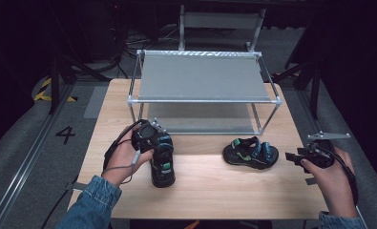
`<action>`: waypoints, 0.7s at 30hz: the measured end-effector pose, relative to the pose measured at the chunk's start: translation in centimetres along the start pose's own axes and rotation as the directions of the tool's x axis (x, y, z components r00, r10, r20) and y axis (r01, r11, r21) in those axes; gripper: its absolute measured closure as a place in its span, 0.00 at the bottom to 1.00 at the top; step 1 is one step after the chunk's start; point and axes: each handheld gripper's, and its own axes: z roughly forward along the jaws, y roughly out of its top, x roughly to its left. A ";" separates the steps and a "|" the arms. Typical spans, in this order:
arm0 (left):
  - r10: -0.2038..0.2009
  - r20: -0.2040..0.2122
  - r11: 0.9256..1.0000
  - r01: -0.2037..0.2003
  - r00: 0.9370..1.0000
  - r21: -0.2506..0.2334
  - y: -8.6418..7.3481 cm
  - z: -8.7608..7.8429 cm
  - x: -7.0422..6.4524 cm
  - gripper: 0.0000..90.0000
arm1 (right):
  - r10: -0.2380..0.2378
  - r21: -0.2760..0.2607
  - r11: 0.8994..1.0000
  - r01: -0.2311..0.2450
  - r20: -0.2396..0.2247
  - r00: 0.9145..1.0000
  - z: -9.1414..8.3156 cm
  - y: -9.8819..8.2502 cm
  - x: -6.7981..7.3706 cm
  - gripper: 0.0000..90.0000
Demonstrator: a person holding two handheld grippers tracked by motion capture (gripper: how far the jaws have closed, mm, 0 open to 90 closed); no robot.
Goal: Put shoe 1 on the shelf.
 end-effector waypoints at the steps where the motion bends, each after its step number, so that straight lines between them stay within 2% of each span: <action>1: 0.004 0.002 1.000 -0.004 1.000 -0.003 0.3 -0.2 -0.1 0.80 | -0.001 0.002 1.000 0.001 -0.003 1.000 0.0 0.0 0.0 0.49; 14: 0.046 0.001 0.998 -0.046 0.999 -0.030 4.6 -3.2 -1.0 0.80 | -0.004 0.011 1.000 0.004 -0.017 1.000 0.1 0.1 -0.5 0.49; 21: 0.045 0.024 0.997 -0.044 0.999 -0.057 6.1 -4.3 -0.9 0.80 | -0.005 0.029 1.000 0.006 -0.039 0.999 0.4 0.2 -0.5 0.49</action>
